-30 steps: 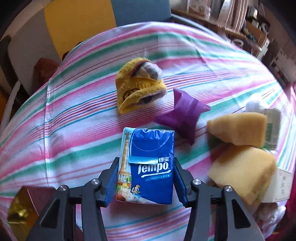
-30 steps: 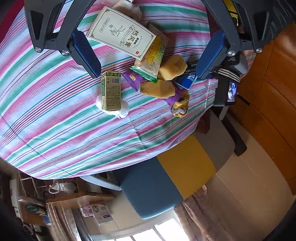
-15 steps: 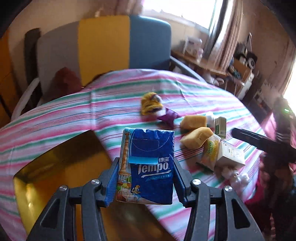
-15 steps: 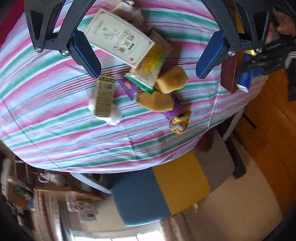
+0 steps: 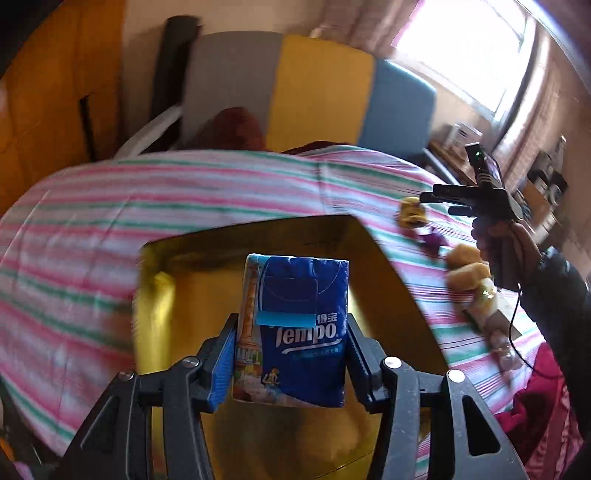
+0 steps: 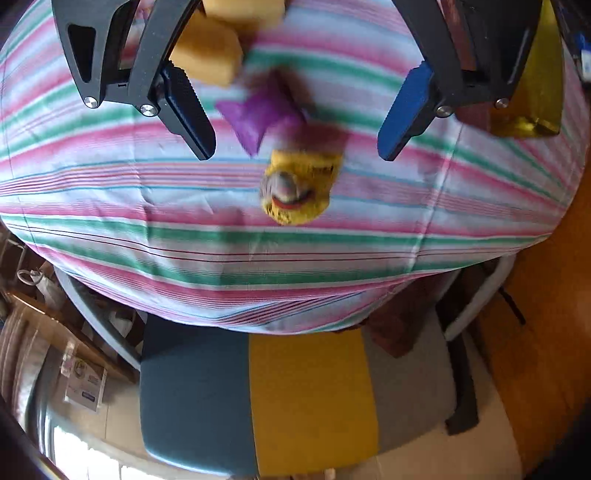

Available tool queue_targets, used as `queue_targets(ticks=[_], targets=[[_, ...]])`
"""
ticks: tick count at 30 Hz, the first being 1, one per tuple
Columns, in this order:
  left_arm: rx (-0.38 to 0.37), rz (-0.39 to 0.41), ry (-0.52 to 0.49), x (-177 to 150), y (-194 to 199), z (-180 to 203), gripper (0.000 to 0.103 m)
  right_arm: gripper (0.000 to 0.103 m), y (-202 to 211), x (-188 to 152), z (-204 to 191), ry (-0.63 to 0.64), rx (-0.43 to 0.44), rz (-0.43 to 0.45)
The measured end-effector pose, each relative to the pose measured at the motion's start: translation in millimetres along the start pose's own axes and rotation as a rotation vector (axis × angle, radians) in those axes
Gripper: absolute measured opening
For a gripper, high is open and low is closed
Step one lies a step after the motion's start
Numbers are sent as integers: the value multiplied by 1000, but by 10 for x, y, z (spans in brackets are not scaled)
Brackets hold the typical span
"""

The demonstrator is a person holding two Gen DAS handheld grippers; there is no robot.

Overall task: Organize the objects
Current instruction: 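Release the tissue pack into the tray while the right gripper grasps the knitted toy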

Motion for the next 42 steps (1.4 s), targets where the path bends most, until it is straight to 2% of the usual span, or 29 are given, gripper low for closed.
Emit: queue_targets(ticks=[6, 7, 8, 11, 16, 18, 20, 25, 30, 35, 42], targets=[[24, -37, 82, -224, -38, -297, 53, 89, -770, 53, 12, -51, -60, -135], [21, -38, 84, -246, -34, -298, 53, 76, -844, 24, 2, -48, -68, -148], [20, -36, 84, -234, -35, -274, 53, 44, -889, 4, -14, -35, -69, -156], [8, -22, 95, -259, -13, -293, 53, 34, -781, -39, -119, 36, -62, -139], [-5, -13, 142, -275, 20, -316, 53, 34, -74, -241, -489, 212, 3, -32], [4, -9, 169, -295, 43, -374, 53, 34, 182, -426, -634, 268, 41, -16], [5, -7, 199, -315, 64, -441, 53, 34, 444, -754, -749, 324, 78, -10], [7, -24, 244, -294, 24, -529, 53, 34, 692, -1484, -670, 375, 72, -38], [62, -44, 189, -81, -209, -557, 53, 34, 643, -1951, -551, 375, 84, -90], [165, -72, 156, 133, -566, -683, 53, 34, 528, -1973, -521, 382, 96, -104], [262, -154, 135, 103, -1007, -878, 54, 34, 571, -1912, -530, 371, 119, -95]])
Point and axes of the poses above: each gripper's, at about its wrist camera, not at the fingertips, and y roughly against the way its jaws point, z to its right, x to its top, the point moved 9 cm from there along -y, roughly the way its jaws point, and after that the axes turned 2 degrees about z, right-handed, at the moved point
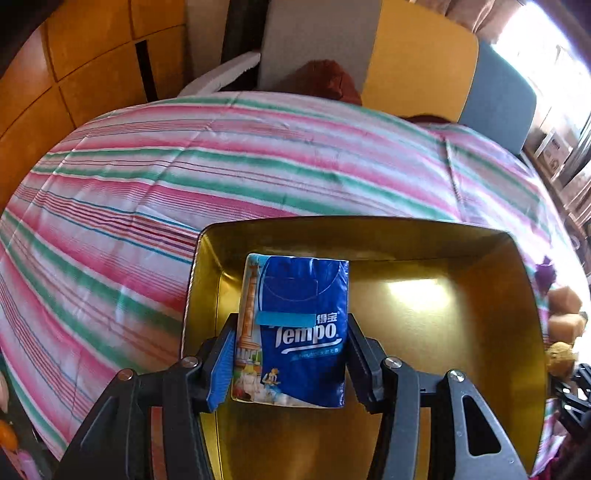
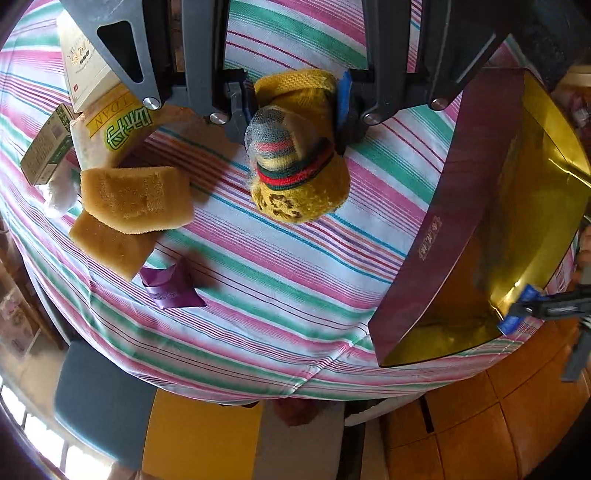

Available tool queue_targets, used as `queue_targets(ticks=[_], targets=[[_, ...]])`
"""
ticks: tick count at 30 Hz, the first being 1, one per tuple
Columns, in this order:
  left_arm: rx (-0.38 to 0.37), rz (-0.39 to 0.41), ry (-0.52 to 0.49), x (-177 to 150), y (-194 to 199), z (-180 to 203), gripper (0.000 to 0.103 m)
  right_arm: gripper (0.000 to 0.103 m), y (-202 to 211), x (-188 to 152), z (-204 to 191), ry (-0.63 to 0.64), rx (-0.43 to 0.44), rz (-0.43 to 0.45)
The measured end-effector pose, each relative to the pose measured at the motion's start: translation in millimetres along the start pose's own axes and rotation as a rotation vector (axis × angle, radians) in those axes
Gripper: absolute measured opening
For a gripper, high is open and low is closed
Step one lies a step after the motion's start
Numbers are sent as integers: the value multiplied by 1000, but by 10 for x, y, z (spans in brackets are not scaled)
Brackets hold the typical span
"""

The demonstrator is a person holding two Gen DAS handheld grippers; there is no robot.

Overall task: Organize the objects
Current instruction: 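Release the tissue pack into the tray while the right gripper grasps the knitted toy, then lift the yellow knitted toy with the right gripper toward the tray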

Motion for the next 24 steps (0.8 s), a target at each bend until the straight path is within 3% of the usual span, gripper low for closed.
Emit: queue_targets(ticks=[3, 7, 12, 19, 24], targets=[[33, 4, -21, 45, -78, -13, 54, 34, 24, 1, -59, 8, 9, 0], [39, 28, -24, 108, -17, -12, 64, 34, -40, 8, -102, 21, 5, -8], [57, 109, -83, 67, 368, 65, 65, 35, -59, 4, -68, 8, -4, -12], [77, 263, -84, -428, 1128, 101, 65, 36, -146, -23, -41, -4, -9, -34], [67, 285, -52, -710, 1356, 91, 65, 37, -198, -43, -3, -47, 18, -47]])
Point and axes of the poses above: each gripper's, at about its wrist camera, not at the fingertips, and y roughly against the way its jaws point, z to its right, x to its top, the point moved 9 cm from there along -y, roughly the way its jaws point, and after that the axes turned 2 degrees about z, right-handed, at the moved point
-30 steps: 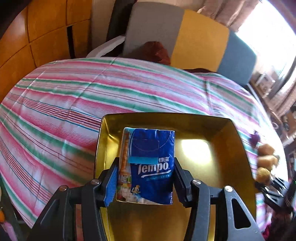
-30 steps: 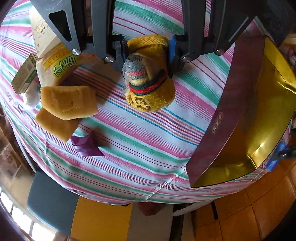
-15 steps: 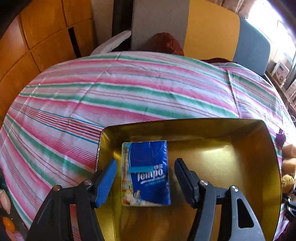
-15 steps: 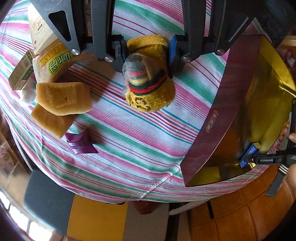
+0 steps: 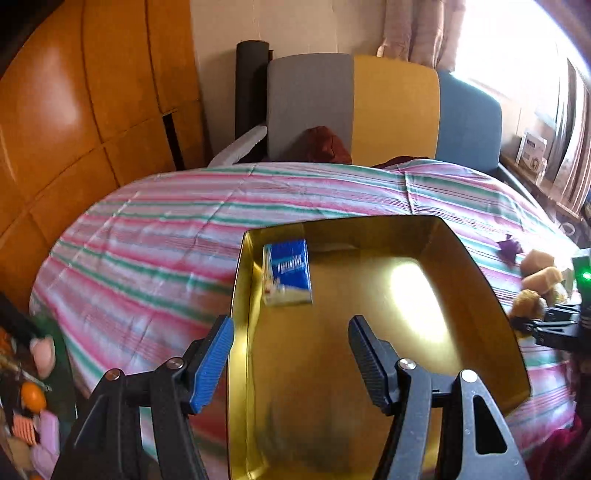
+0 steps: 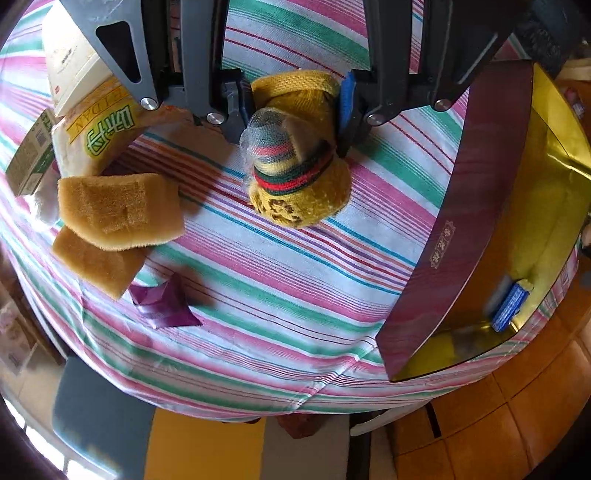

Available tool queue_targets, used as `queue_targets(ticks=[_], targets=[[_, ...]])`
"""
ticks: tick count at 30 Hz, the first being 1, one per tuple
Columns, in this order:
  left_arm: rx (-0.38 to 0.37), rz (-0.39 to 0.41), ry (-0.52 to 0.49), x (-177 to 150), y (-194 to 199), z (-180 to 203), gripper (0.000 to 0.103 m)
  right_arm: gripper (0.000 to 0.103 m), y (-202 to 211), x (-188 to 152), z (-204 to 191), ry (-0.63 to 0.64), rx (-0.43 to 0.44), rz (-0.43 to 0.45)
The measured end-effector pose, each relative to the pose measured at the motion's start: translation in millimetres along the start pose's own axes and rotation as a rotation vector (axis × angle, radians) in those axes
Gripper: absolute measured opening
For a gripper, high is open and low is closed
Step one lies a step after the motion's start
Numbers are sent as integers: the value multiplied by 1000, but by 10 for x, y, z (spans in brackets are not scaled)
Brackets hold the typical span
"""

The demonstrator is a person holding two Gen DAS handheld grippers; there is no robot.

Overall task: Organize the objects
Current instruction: 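Lift the yellow knitted toy with the right gripper toward the tray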

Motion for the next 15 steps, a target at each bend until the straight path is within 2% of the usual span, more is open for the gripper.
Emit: queue_targets(ticks=[5, 8, 15], targets=[[11, 17, 19, -113, 176, -94, 65, 38, -3, -22, 48, -37, 34, 3], [21, 27, 8, -163, 235, -130, 65, 39, 3, -33, 53, -33, 30, 17], [27, -2, 27, -365, 256, -256, 65, 39, 17, -49, 38, -10, 6, 54]])
Point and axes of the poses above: each gripper's, at about its wrist camera, not at the fingertips, and y roughly against the way its jaws point, z to its right, x to its top, the point moved 9 cm from there along -y, roughly the way its jaws point, and after that the axes turned 2 degrees about z, right-handed, at the moved point
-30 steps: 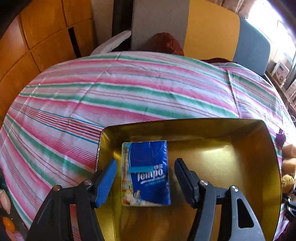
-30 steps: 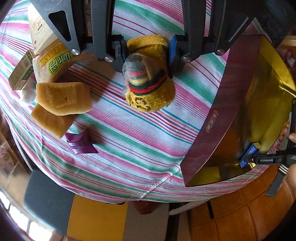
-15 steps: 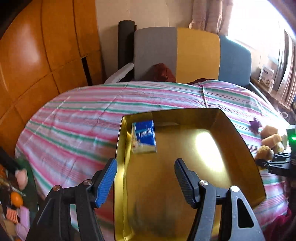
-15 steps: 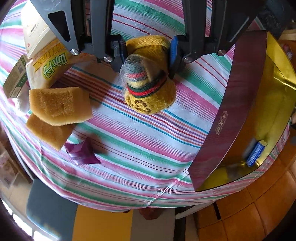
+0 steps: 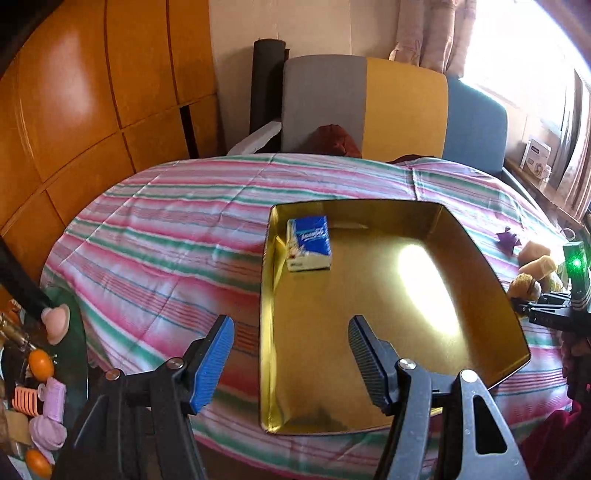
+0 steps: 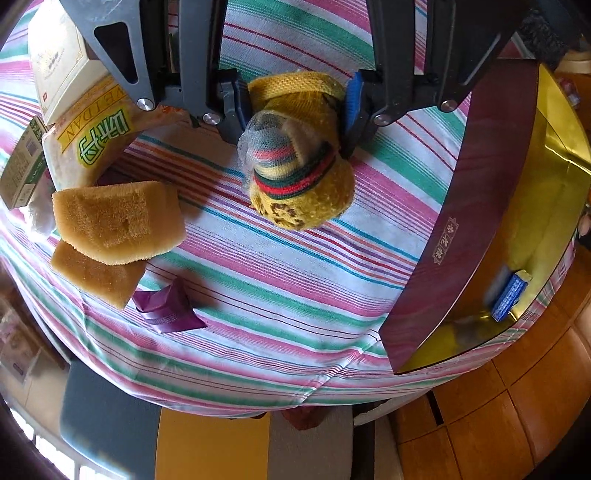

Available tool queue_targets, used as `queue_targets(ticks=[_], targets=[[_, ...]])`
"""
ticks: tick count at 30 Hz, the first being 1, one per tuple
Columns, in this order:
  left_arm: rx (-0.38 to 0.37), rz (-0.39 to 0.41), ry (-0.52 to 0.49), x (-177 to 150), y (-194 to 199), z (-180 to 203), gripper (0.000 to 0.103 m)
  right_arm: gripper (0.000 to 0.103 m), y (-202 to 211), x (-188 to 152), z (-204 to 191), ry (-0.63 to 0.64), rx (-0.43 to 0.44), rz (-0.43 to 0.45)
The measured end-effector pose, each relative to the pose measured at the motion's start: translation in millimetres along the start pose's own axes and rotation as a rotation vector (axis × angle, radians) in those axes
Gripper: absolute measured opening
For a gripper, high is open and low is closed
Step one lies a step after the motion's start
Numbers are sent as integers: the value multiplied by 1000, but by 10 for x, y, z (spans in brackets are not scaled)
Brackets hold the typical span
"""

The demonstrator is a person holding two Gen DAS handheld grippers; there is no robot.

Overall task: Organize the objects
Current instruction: 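Lift the yellow knitted toy with the right gripper toward the tray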

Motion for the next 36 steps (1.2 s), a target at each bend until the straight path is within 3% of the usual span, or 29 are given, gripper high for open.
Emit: queue_targets(ticks=[16, 34, 36], targets=[[-20, -17, 51, -215, -33, -169, 65, 40, 53, -40, -14, -50, -96, 84], [-33, -55, 64, -314, -124, -187, 65, 40, 72, -65, -8, -111, -157, 96], [-37, -48, 74, -301, -117, -207, 65, 36, 98, -50, 0, -122, -164, 69]])
Point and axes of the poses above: each gripper's, at about its wrist camera, not at the fingertips, and y roughly against the way its jaws point, z to its right, x to its top, the point moved 9 cm from there along -y, roughly the way its jaws point, and after that the axes turned 2 degrees about z, right-handed, at the moved point
